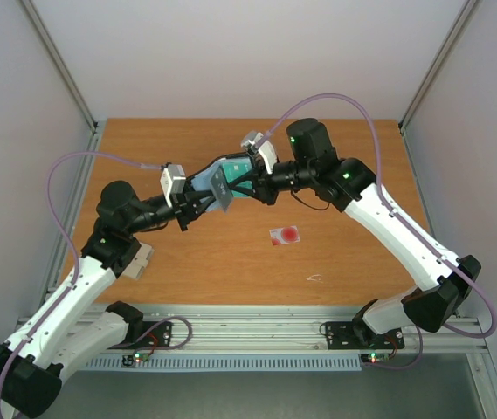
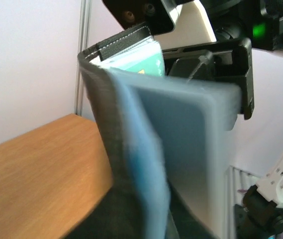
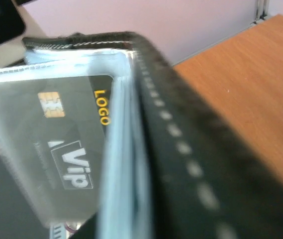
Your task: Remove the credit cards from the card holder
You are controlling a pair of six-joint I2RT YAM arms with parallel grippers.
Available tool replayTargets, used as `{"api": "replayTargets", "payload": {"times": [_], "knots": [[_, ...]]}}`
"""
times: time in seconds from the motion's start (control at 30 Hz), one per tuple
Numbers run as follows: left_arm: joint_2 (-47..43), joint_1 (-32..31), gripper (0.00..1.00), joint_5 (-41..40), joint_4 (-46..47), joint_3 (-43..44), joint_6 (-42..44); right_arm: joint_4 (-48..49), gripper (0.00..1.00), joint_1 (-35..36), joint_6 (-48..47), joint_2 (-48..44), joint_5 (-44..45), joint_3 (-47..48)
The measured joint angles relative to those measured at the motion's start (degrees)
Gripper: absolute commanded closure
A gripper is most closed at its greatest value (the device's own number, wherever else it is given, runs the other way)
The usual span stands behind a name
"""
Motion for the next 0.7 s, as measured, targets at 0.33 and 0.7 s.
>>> {"api": "replayTargets", "payload": {"times": [0.33, 0.7], "knots": [[-0.8, -0.1, 0.37, 1.4, 0.7, -0.8, -1.1, -3.8, 0.99, -2.4, 0.6, -0.2, 2.1, 0.7], [-0.7, -0.1, 0.97, 1.0, 0.7, -0.9, -3.7, -9.4, 0.89, -1.2, -2.4, -0.2, 6.3, 5.8]]}}
